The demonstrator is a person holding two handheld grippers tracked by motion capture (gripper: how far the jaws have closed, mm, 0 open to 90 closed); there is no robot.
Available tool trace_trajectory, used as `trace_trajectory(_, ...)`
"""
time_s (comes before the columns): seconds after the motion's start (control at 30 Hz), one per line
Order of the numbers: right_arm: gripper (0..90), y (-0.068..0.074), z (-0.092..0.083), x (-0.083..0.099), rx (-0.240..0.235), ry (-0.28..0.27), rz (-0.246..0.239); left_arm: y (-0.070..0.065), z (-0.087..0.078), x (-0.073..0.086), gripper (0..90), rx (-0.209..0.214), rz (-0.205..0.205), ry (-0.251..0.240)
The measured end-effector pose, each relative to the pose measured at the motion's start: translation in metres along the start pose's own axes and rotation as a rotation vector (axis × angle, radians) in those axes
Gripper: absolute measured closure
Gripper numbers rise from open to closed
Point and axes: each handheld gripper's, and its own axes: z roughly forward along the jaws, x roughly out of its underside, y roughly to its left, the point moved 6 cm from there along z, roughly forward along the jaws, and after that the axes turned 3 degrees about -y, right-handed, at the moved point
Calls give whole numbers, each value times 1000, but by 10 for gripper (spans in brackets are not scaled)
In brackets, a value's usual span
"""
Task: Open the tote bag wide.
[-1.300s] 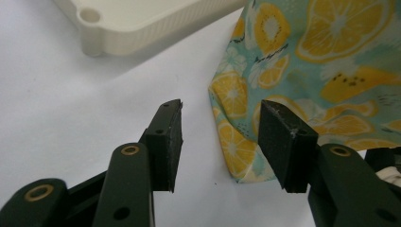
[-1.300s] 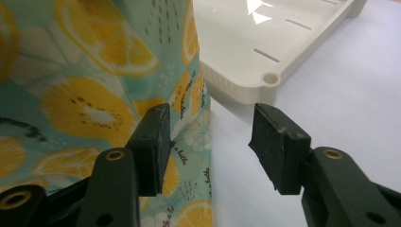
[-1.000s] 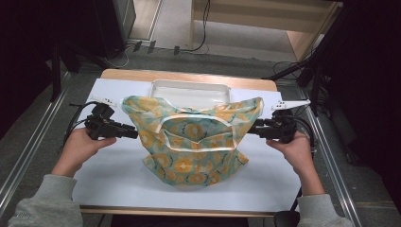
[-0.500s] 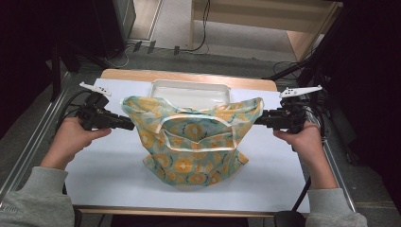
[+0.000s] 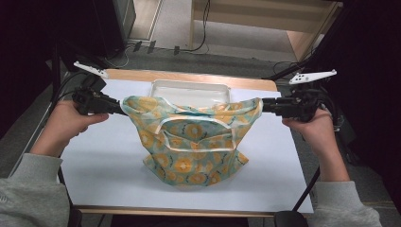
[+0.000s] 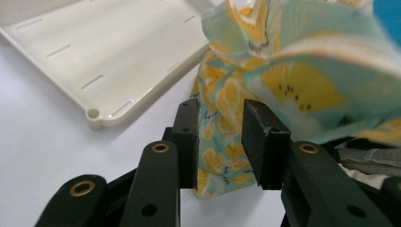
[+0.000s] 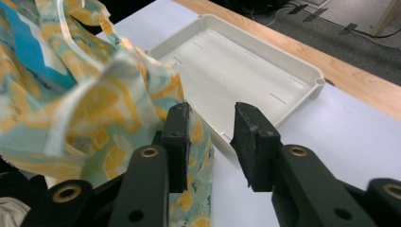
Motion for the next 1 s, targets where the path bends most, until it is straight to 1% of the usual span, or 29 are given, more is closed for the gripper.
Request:
trace_trajectory(0.03, 692, 0, -2, -3, 0, -3, -3, 0, -3, -3, 674, 2, -2, -4)
trace_trajectory(0.07, 716, 2, -4, -8, 4, -4, -8, 0, -5, -5, 673, -2, 1, -5)
trace_trajectory(0.1, 720, 3, -6, -11, 2, -7, -13, -1, -8, -8, 672, -6, 2, -7)
trace_trajectory(0.17, 734, 8, -10, -18, 1, -16, -29, -2, -15, -14, 674, -2, 10, -18)
trace_trajectory(0.23, 749, 14, -13, -26, -4, -25, -46, -4, -23, -21, 676, -18, 15, -26)
trace_trajectory(0.3, 756, 20, -16, -33, -16, -31, -55, -6, -31, -28, 684, -30, 31, -35)
trace_trajectory(0.37, 771, 26, -16, -38, -22, -28, -65, -10, -36, -34, 694, -33, 37, -49)
trace_trajectory(0.43, 784, 33, -15, -41, -35, -22, -76, -15, -42, -40, 705, -48, 53, -64)
trace_trajectory(0.5, 812, 40, -13, -43, -44, -16, -87, -21, -45, -46, 732, -28, 59, -82)
trace_trajectory(0.57, 823, 47, -11, -45, -62, -12, -95, -28, -44, -49, 757, -19, 79, -78)
trace_trajectory(0.6, 826, 50, -9, -46, -69, -9, -103, -32, -41, -51, 776, -14, 82, -73)
trace_trajectory(0.63, 826, 53, -7, -46, -73, -6, -106, -35, -38, -52, 805, -14, 90, -68)
trace_trajectory(0.7, 826, 58, -4, -48, -76, -6, -116, -43, -30, -53, 842, 4, 109, -50)
trace_trajectory(0.73, 830, 60, -1, -47, -80, -5, -118, -45, -28, -54, 859, 2, 110, -45)
trace_trajectory(0.87, 860, 64, 8, -43, -95, 13, -122, -52, -15, -54, 897, 30, 100, -18)
trace_trajectory(0.9, 864, 65, 11, -41, -99, 16, -124, -55, -10, -54, 900, 42, 101, -8)
trace_trajectory(0.93, 879, 66, 15, -38, -104, 25, -122, -55, -10, -54, 900, 42, 101, -8)
trace_trajectory(0.97, 889, 66, 17, -37, -111, 30, -122, -57, -4, -52, 900, 51, 103, 10)
trace_trajectory(1.0, 894, 67, 19, -34, -112, 43, -118, -58, -1, -51, 900, 54, 103, 13)
